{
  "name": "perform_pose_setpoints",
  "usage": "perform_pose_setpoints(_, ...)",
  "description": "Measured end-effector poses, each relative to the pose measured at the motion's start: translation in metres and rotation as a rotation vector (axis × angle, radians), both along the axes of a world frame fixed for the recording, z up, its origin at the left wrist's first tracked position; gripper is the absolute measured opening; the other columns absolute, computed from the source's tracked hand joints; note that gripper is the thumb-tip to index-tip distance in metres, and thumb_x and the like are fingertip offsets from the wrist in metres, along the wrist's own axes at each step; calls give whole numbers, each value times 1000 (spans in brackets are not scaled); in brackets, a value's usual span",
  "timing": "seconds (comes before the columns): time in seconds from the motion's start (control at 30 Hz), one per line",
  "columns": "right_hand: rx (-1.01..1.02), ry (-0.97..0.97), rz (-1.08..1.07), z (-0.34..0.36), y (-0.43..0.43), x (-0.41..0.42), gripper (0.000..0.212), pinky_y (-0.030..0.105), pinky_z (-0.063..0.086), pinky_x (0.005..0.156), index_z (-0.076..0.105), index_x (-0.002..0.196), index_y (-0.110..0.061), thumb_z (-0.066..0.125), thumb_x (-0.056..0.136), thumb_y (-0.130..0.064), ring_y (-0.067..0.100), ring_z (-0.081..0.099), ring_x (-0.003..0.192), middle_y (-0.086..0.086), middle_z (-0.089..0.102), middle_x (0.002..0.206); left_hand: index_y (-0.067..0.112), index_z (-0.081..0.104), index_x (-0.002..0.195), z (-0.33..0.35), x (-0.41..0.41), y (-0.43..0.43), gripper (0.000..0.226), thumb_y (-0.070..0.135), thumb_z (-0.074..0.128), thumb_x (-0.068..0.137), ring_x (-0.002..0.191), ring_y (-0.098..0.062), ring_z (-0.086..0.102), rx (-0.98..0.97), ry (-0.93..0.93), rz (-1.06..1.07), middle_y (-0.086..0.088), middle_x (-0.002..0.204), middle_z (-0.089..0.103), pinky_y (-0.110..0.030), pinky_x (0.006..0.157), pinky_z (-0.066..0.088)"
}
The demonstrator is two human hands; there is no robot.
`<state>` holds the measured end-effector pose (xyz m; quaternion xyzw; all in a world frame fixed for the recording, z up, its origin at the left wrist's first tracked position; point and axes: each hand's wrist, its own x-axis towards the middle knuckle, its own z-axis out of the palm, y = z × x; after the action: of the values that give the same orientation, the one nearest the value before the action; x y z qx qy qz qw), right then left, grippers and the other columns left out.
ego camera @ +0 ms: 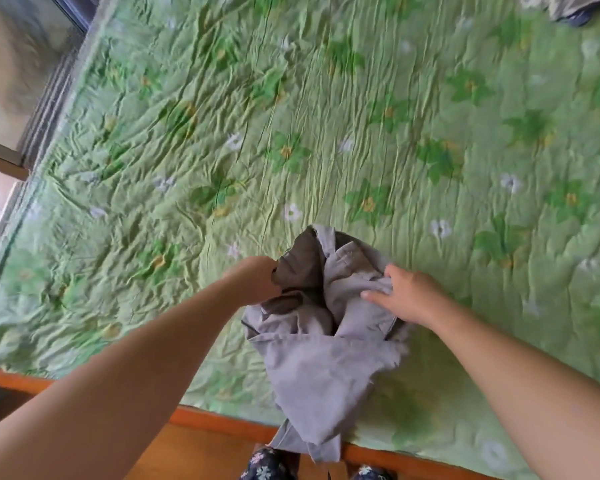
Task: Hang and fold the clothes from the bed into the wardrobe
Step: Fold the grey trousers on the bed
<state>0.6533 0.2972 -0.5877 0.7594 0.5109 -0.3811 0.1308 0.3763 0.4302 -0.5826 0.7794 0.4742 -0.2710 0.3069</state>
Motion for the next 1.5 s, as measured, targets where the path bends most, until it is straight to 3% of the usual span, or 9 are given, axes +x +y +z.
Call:
perform_pose_setpoints(0.2, 199, -6, -23, 141, 10, 19, 59, 33, 43, 56, 46, 109, -23, 41, 89, -78, 19, 61, 73, 2, 62, 87, 34, 66, 85, 144, -6, 23, 7, 40, 64, 83, 61, -15, 49, 401, -44, -170, 16, 57, 41, -22, 45, 32)
perform_pose_setpoints(0.33, 385, -7, -69, 254, 23, 30, 26, 35, 40, 58, 44, 90, -23, 46, 101, -47, 22, 55, 65, 2, 55, 73, 30, 68, 91, 257, -12, 53, 28, 57, 63, 85, 77, -19, 62, 602, -40, -217, 8, 80, 61, -27, 56, 44)
perform_pose_setpoints(0.57, 728, -154, -4, 442, 33, 45, 21, 37, 49, 67, 48, 100, -24, 56, 96, -43, 26, 58, 74, 4, 60, 85, 37, 67, 101, 463, -25, 86, 66, 77, 18, 83, 101, -19, 48, 956, -99, -349, 15, 85, 55, -38, 84, 37)
perform_pose_setpoints(0.8, 989, -355, 108, 580, 40, 53, 23, 34, 37, 59, 45, 86, -30, 65, 91, -41, 22, 55, 73, -7, 51, 76, 32, 69, 98, 614, -19, 98, 34, 58, 48, 96, 103, -17, 59, 1082, -327, -294, 10, 97, 66, -39, 91, 48)
perform_pose_setpoints(1.0, 985, -484, 142, 630, 32, 63, 21, 37, 49, 72, 56, 80, -27, 65, 86, -45, 21, 56, 81, -2, 48, 94, 29, 65, 89, 665, -2, 103, 39, 61, 44, 96, 77, -12, 58, 1201, -311, -288, 13, 81, 61, -29, 68, 47)
perform_pose_setpoints(1.17, 788, -566, 191, 667, 34, 71, 28, 32, 43, 58, 59, 76, -26, 63, 86, -52, 16, 58, 72, -4, 61, 78, 28, 67, 88, 686, 17, 104, 37, 56, 44, 98, 88, -13, 61, 1111, -266, -325, 11, 90, 64, -33, 81, 51)
perform_pose_setpoints(1.3, 1063, -747, 211, 699, 39, 66, 24, 30, 42, 53, 58, 73, -19, 55, 92, -33, 20, 55, 67, -2, 56, 68, 23, 67, 84, 713, 34, 107, 30, 45, 52, 98, 90, -20, 63, 1093, -258, -295, 3, 91, 67, -33, 81, 50)
perform_pose_setpoints(1.43, 1241, -756, 155, 734, 40, 71, 35, 38, 45, 79, 44, 62, -19, 52, 93, -32, 26, 46, 86, -3, 44, 65, 24, 52, 59, 730, 46, 116, 33, 23, 53, 92, 67, -16, 58, 1110, -480, -147, 6, 66, 59, -29, 59, 42)
perform_pose_setpoints(1.5, 1108, -566, 52, 737, 40, 73, 37, 33, 38, 64, 38, 60, -19, 53, 93, -27, 28, 50, 73, -2, 40, 61, 19, 47, 51, 725, 54, 119, 39, 19, 55, 89, 54, -10, 47, 1013, -492, -122, 7, 50, 49, -27, 51, 34)
